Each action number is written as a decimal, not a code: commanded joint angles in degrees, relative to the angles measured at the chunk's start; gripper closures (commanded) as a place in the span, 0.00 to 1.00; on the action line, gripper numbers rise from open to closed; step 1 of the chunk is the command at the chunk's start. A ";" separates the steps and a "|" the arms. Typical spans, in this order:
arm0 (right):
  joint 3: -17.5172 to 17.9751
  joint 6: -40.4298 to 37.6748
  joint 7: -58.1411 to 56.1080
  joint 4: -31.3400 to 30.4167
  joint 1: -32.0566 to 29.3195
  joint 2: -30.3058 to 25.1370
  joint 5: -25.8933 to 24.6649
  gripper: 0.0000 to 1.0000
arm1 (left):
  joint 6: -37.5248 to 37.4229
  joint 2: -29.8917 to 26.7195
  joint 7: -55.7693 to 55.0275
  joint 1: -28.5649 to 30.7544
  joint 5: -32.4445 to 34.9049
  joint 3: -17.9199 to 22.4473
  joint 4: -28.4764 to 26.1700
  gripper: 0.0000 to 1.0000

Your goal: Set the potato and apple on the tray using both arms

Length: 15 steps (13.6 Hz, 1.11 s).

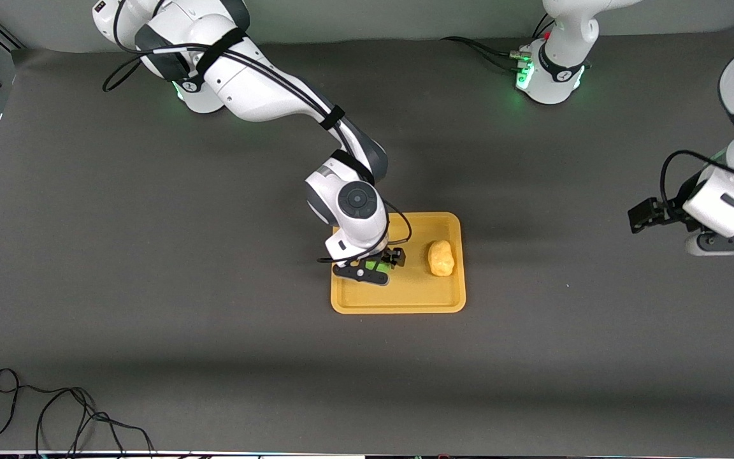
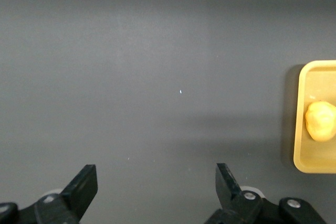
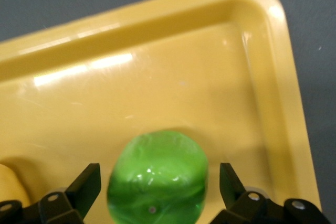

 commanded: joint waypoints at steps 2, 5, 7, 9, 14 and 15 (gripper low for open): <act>-4.82 -4.30 0.97 -8.15 -0.18 -12.11 -1.12 0.00 | -0.89 -1.83 1.00 0.04 -0.77 -0.11 -1.59 0.00; -8.87 -4.66 -15.29 -17.20 -2.72 -21.52 -0.43 0.00 | -0.97 -1.74 1.87 0.21 -0.86 -0.19 -1.59 0.00; -9.15 -6.23 -18.62 -21.08 -5.36 -25.75 1.33 0.00 | -1.06 -1.74 2.06 0.21 -1.04 -0.11 -1.59 0.00; -9.23 -10.43 -20.20 -21.54 -7.91 -28.66 1.25 0.00 | -1.06 -1.74 2.32 0.30 -1.13 -0.02 -1.59 0.00; -12.65 -19.59 -28.73 -22.42 -12.66 -38.23 1.34 0.00 | -0.97 -1.74 2.32 0.65 -1.21 -0.02 -1.59 0.00; -13.79 -20.03 -30.74 -23.64 -13.27 -40.34 0.64 0.00 | -0.97 -1.74 2.32 0.65 -1.21 -0.02 -1.59 0.00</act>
